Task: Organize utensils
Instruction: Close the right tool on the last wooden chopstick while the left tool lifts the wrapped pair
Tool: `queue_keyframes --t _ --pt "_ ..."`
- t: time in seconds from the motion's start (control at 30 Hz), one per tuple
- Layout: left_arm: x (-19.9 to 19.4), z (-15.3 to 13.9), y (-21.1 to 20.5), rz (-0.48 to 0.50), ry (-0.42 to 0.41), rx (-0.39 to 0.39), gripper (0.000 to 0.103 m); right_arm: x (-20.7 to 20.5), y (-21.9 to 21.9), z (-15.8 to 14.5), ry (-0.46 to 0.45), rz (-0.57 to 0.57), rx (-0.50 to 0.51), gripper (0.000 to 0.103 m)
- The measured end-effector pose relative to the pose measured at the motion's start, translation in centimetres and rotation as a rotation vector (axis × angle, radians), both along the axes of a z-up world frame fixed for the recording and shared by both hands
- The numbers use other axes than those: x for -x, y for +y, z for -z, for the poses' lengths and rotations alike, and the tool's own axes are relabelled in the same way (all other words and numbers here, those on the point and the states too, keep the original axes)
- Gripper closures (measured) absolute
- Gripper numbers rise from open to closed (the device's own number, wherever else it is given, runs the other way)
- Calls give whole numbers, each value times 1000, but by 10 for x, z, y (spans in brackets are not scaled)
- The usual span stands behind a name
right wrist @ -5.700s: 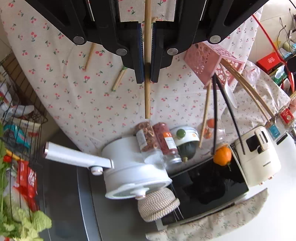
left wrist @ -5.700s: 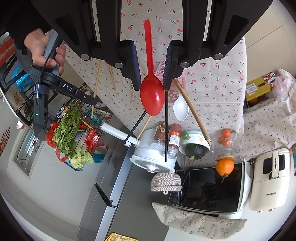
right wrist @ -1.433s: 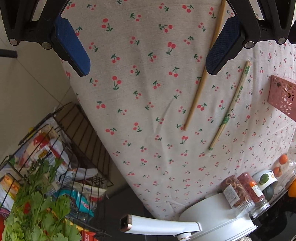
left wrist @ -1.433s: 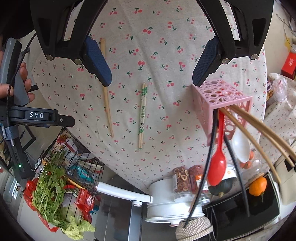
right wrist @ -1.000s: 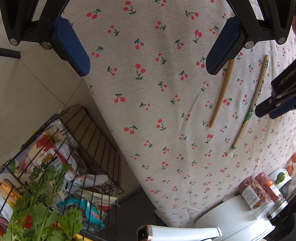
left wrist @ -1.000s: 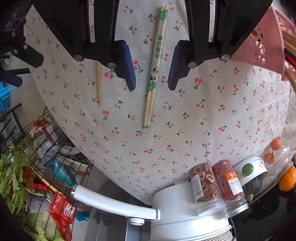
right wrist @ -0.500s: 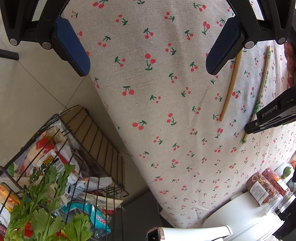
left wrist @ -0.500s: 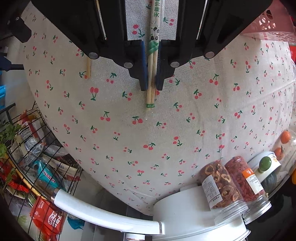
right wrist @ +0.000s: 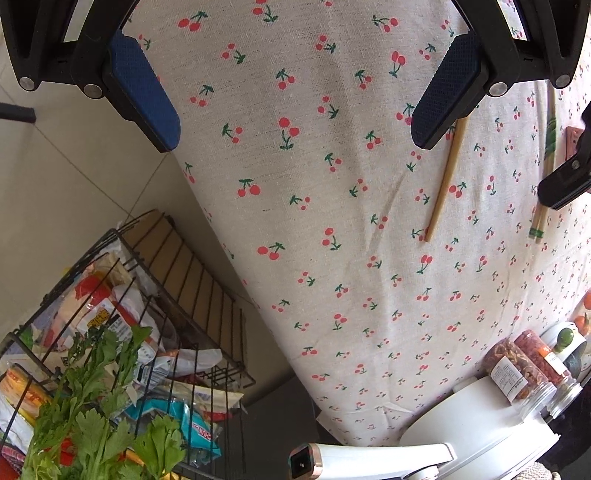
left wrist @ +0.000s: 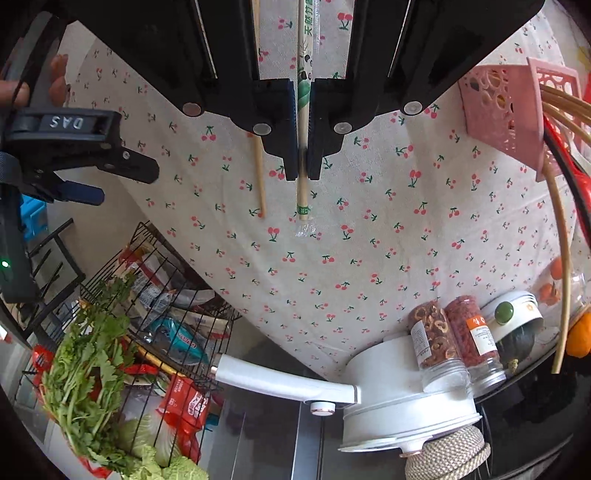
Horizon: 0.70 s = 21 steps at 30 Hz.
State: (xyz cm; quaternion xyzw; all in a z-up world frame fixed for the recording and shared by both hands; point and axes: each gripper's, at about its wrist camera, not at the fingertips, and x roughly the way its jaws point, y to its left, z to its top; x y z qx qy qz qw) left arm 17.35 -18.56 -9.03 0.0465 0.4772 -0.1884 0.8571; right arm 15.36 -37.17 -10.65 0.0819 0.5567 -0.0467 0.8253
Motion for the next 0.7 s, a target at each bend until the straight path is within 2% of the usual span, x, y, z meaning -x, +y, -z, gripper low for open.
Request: queue_keyframes --t 0.17,0.37,0.7 --pt "37 -23 21 31 -43 20 99 -4 9 5 17 -6 -17 0" --pt "67 -42 59 15 -62 84 99 -6 23 11 34 -24 -54 0" --pt "83 -43 108 -7 -101 137 99 -24 62 34 68 -82 -21 0"
